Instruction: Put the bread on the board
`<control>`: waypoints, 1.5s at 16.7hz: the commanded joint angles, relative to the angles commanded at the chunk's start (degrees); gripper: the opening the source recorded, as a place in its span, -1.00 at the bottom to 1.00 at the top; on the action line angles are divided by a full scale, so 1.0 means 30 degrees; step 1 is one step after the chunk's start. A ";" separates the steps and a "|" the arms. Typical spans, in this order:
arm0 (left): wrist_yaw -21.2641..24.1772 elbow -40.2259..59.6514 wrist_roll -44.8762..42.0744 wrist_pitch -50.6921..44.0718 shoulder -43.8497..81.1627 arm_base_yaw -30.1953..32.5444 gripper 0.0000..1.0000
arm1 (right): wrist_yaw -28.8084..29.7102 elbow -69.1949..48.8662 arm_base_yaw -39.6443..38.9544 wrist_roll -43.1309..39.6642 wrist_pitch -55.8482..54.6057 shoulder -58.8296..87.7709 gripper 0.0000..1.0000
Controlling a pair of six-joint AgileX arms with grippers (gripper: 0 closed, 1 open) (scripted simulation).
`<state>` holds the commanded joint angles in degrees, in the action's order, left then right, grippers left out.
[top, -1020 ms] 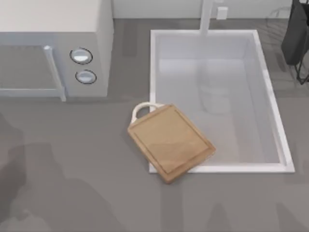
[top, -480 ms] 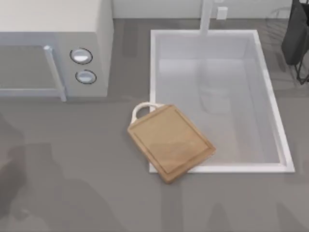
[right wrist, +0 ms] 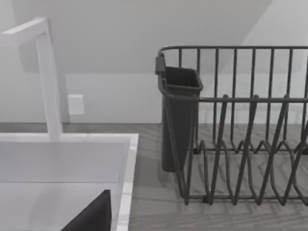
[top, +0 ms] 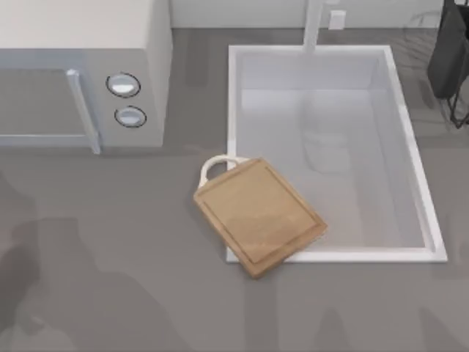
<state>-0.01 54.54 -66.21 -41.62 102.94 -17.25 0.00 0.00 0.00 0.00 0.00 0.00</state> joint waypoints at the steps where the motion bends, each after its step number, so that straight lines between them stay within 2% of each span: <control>1: 0.0005 0.0001 -0.0019 -0.0004 -0.0048 0.0034 -1.00 | 0.0000 0.0000 0.0000 0.0000 0.0000 0.0000 1.00; 5: 0.0038 0.1139 -0.0078 -0.1433 -0.0552 0.0005 -1.00 | 0.0000 0.0000 0.0000 0.0000 0.0000 0.0000 1.00; 9: 0.0005 0.3339 -0.0053 -0.5550 -0.1832 0.0047 -1.00 | 0.0000 0.0000 0.0000 0.0000 0.0000 0.0000 1.00; 12: -0.0002 0.4629 0.0046 -0.7482 -0.2744 0.0083 -1.00 | 0.0000 0.0000 0.0000 0.0000 0.0000 0.0000 1.00; 19: 0.0015 0.4853 -0.0122 -0.7723 -0.2878 0.0116 -1.00 | 0.0000 0.0000 0.0000 0.0000 0.0000 0.0000 1.00; 22: 0.0227 0.5385 -0.1794 -0.7856 -0.2787 0.0711 -1.00 | 0.0000 0.0000 0.0000 0.0000 0.0000 0.0000 1.00; 25: 0.0631 0.6362 -0.5218 -0.8185 -0.2467 0.1980 -1.00 | 0.0000 0.0000 0.0000 0.0000 0.0000 0.0000 1.00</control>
<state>1.89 73.63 -81.86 -66.17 95.54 -11.31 0.00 0.00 0.00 0.00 0.00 0.00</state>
